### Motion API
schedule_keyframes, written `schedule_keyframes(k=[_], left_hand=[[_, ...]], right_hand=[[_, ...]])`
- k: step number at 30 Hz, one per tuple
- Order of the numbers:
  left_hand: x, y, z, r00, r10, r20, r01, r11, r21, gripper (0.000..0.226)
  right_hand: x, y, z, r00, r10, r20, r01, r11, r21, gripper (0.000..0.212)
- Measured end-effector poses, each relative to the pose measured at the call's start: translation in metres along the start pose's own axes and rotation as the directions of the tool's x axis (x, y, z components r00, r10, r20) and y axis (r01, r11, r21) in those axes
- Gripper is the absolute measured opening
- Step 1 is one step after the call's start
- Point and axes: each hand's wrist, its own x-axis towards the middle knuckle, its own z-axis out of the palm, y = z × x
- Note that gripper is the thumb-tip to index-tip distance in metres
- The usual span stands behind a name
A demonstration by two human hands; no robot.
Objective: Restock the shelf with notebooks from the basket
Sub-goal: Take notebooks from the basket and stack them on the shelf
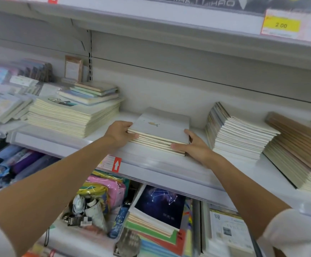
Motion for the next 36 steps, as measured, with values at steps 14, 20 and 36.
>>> schedule_keyframes(k=[14,20,36], left_hand=[[-0.002,0.005,-0.001,0.985,-0.059,-0.160,0.080,0.989,0.127,0.059],[-0.053,0.022,-0.023,0.913,0.144,-0.382,-0.014,0.946,0.325,0.021],[-0.288,-0.117,-0.126,0.840,-0.462,-0.284,0.528,0.817,0.232,0.035]], right_hand=[[-0.006,-0.021,0.013,0.994,-0.072,-0.085,0.046,0.961,-0.272,0.082],[-0.040,-0.055,0.045,0.869,-0.446,-0.213,0.285,0.805,-0.519,0.037],[-0.168,-0.090,0.288,0.774,-0.489,0.401,0.623,0.699,-0.351,0.013]])
